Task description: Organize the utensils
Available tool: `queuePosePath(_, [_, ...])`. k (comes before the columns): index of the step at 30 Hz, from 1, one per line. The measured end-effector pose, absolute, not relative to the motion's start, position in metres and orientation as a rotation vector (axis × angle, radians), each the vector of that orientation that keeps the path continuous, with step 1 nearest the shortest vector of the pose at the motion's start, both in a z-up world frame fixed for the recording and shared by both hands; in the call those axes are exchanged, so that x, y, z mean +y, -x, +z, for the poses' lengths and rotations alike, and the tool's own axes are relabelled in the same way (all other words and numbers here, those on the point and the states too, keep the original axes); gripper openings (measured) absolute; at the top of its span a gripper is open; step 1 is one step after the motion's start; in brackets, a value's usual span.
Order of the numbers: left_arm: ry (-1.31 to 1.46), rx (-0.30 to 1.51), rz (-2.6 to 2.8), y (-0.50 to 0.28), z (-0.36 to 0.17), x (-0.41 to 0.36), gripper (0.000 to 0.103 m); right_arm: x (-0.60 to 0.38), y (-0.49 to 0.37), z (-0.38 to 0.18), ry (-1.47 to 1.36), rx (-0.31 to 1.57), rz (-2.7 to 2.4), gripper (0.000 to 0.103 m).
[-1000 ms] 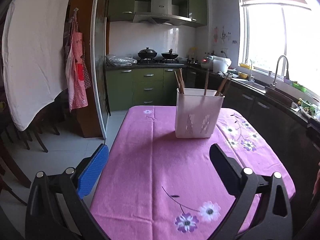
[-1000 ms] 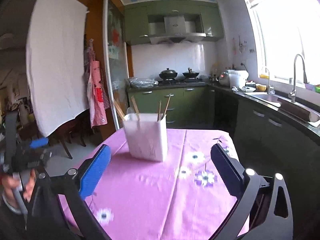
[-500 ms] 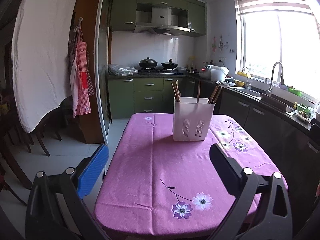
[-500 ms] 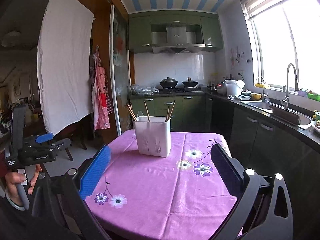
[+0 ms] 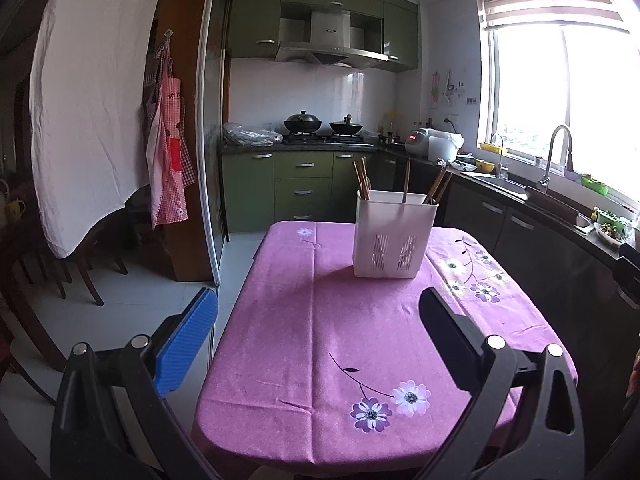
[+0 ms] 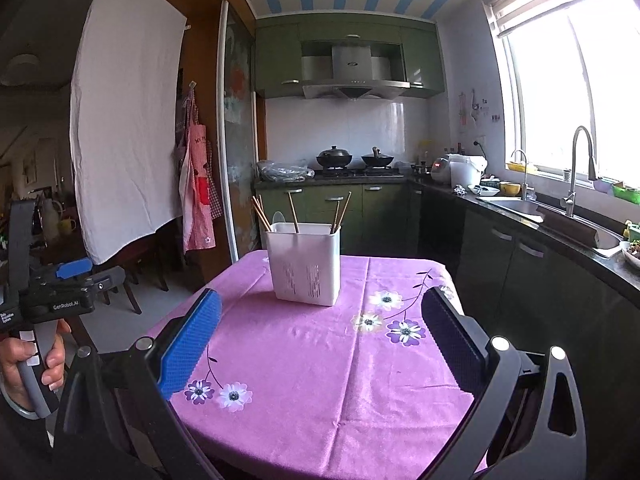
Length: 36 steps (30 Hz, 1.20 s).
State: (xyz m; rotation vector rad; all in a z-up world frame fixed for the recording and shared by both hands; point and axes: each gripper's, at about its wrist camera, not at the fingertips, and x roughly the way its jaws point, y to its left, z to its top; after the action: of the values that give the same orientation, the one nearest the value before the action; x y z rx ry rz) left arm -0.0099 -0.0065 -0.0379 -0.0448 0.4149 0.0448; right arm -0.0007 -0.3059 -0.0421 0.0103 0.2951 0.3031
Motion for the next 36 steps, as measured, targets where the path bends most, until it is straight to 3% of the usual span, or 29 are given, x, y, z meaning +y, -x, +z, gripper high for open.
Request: queuePosePath(36, [0.046, 0.422, 0.029, 0.0071, -0.0411, -0.0121, 0.096, -0.3030, 0.0001, -0.0449, -0.002, 0.311, 0.326, 0.099])
